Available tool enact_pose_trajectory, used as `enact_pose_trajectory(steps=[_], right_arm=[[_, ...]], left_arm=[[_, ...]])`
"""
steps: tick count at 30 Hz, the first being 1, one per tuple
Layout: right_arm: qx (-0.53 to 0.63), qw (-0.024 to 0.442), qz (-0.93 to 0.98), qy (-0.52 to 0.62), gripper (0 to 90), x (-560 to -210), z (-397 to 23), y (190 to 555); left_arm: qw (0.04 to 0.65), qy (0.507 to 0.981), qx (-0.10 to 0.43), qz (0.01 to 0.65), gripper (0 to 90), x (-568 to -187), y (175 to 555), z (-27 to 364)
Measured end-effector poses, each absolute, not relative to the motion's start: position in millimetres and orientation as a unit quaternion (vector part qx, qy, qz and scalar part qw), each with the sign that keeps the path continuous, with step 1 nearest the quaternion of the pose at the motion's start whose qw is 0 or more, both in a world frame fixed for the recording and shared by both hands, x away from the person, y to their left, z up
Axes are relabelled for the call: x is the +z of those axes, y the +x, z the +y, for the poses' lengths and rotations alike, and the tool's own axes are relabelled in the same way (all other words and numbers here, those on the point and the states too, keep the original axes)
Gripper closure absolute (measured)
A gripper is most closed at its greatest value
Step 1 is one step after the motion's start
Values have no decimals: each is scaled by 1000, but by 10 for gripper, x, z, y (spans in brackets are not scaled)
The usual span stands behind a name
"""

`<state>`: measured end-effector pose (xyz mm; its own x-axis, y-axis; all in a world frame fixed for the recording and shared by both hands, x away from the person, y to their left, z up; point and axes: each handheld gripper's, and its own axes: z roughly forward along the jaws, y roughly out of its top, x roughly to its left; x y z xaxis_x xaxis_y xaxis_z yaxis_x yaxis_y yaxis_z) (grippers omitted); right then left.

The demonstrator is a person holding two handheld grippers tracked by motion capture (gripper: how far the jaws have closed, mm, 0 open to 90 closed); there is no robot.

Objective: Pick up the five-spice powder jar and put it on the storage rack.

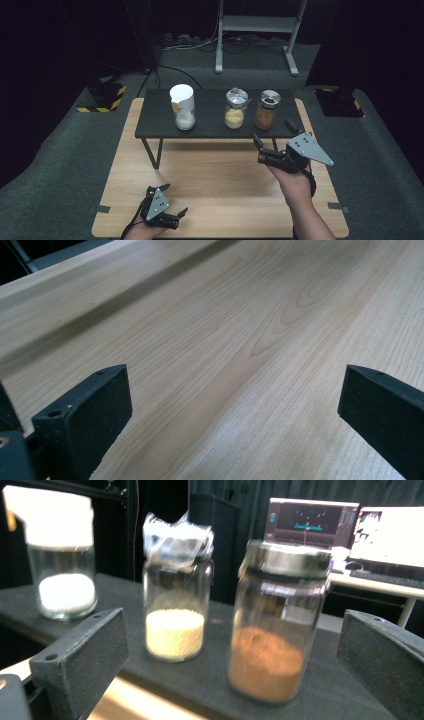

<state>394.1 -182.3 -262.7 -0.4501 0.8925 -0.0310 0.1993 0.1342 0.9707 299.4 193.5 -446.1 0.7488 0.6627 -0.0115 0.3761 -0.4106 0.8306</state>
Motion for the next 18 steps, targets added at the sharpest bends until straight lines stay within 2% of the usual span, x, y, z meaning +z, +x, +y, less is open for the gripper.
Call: enact_pose_trajectory(steps=[18], right_arm=[[472,293,719,417,0,-3255,-1819,3579]], left_arm=[[442,824,162,316,11,-4461,2994,1935]])
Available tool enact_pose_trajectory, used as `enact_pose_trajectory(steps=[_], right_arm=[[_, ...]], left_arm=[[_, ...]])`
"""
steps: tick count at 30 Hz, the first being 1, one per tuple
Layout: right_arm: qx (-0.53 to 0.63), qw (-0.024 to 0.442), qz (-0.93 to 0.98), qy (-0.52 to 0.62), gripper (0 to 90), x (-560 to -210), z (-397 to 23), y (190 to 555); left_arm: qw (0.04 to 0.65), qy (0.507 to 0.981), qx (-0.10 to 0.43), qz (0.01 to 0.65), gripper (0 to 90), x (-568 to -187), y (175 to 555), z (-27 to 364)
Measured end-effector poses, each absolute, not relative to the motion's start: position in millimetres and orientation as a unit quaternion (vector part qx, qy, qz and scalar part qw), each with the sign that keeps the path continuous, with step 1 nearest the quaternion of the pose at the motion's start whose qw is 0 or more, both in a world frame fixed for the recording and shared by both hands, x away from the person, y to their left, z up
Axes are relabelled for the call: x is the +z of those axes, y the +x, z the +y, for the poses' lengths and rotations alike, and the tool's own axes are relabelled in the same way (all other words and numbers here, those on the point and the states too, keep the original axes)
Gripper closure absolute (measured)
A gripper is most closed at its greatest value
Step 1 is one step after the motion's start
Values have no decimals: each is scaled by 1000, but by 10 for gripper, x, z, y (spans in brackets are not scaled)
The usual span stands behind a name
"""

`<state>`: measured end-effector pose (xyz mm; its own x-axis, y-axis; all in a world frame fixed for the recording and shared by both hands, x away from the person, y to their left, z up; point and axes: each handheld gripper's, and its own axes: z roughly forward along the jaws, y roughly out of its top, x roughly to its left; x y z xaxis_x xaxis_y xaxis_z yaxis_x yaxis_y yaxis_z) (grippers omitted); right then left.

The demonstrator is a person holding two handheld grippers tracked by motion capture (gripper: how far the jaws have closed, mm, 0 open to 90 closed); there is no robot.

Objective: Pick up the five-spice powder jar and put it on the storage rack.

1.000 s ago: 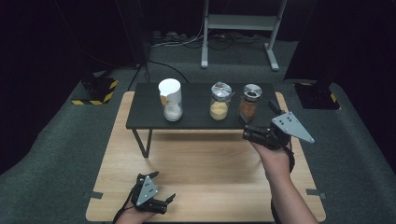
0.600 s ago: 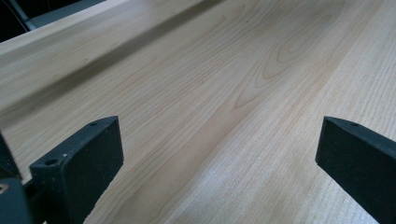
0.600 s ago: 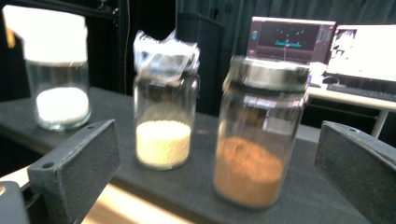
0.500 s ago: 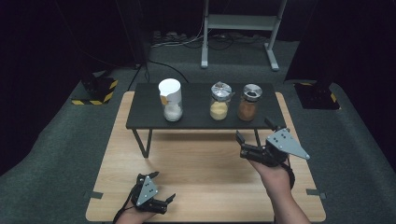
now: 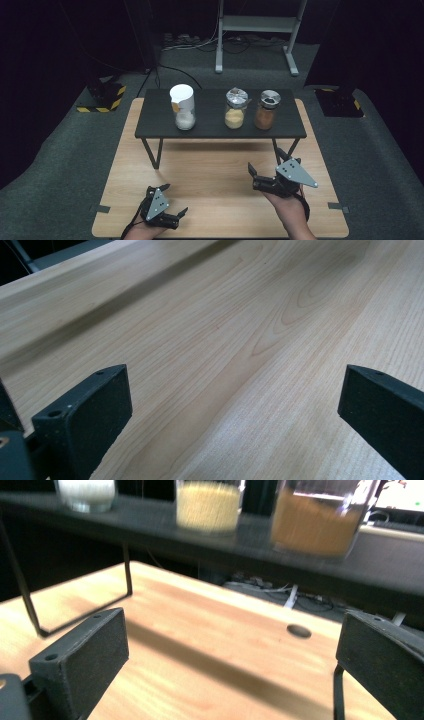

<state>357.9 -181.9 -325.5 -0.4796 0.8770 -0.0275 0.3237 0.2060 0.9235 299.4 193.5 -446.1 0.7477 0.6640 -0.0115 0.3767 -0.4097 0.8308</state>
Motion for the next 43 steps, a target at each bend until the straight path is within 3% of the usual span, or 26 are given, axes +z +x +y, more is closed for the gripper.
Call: enact_pose_trajectory(steps=[23,33,43], right_arm=[[391,251,774,430,0,-4144,-1717,3240],[346,246,798,428,0,-4357,-1712,3167],[338,263,802,416,0,-4353,-1731,3119]], left_arm=[[443,823,162,315,11,-4461,2991,1934],[444,823,162,315,11,-4461,2992,1935],[442,824,164,314,11,-4460,2990,1933]])
